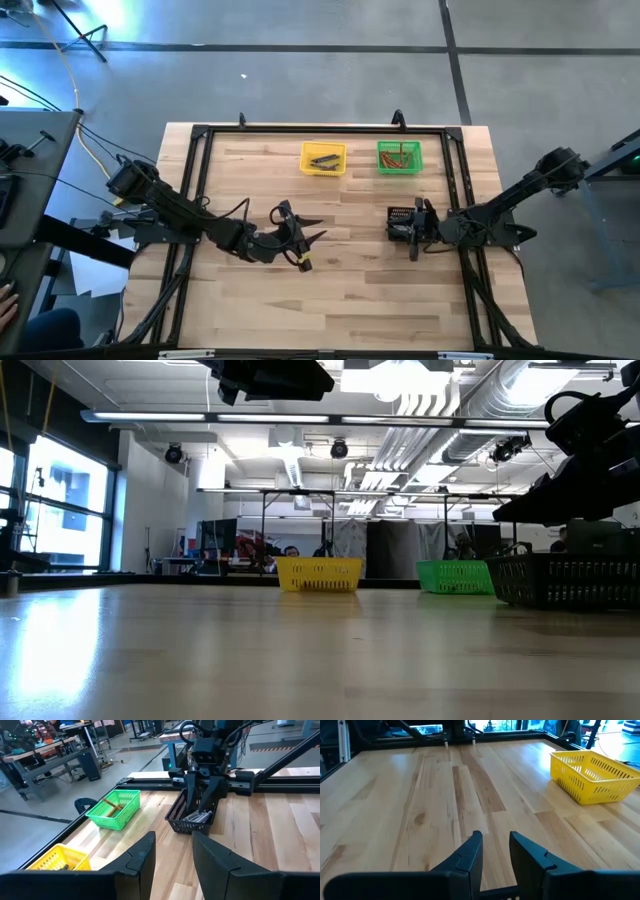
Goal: Sort crayons
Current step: Return to Home Position
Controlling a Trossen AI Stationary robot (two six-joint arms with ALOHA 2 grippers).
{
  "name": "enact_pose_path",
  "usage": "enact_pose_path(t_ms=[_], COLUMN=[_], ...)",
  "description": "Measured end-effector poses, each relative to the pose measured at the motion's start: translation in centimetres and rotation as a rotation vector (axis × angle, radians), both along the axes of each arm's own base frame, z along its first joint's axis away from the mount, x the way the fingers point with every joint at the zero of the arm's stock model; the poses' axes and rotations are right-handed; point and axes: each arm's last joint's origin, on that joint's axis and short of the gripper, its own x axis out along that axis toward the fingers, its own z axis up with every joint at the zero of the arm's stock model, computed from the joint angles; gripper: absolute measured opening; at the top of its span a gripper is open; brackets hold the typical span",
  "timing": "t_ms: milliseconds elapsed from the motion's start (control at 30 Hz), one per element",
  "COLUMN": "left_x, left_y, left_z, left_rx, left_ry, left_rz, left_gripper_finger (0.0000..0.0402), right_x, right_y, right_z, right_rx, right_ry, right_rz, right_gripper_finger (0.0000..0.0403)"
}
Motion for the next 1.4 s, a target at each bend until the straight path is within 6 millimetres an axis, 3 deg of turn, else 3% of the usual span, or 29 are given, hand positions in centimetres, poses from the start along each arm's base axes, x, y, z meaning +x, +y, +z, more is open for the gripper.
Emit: enact_pose_path(t_ms=[367,733,1400], left_x=[0.0,-0.3,-0.3], left_y=[0.0,-0.3,-0.3], left_z=[0.0,-0.5,-0.5], left_rx=[0.011,-0.041,-0.027], left_ry=[0.005,0.031,0.028], left_rz=[-0.003,-0.005,-0.005], left_gripper_finger=[0.0117,0.0117,0.0117], right_x=[0.0,-0.7,-2.1], right_y=[-0.2,-2.7,-3.5], right_z=[-0.1,-2.3,2.9], right_rx=[-0.001,-0.07,0.094], right_ry=[0.014,0.298,-0.165], right_rz=[-0.006,-0.096,-0.108], right_gripper_finger=[0.0089,0.0089,0.0089])
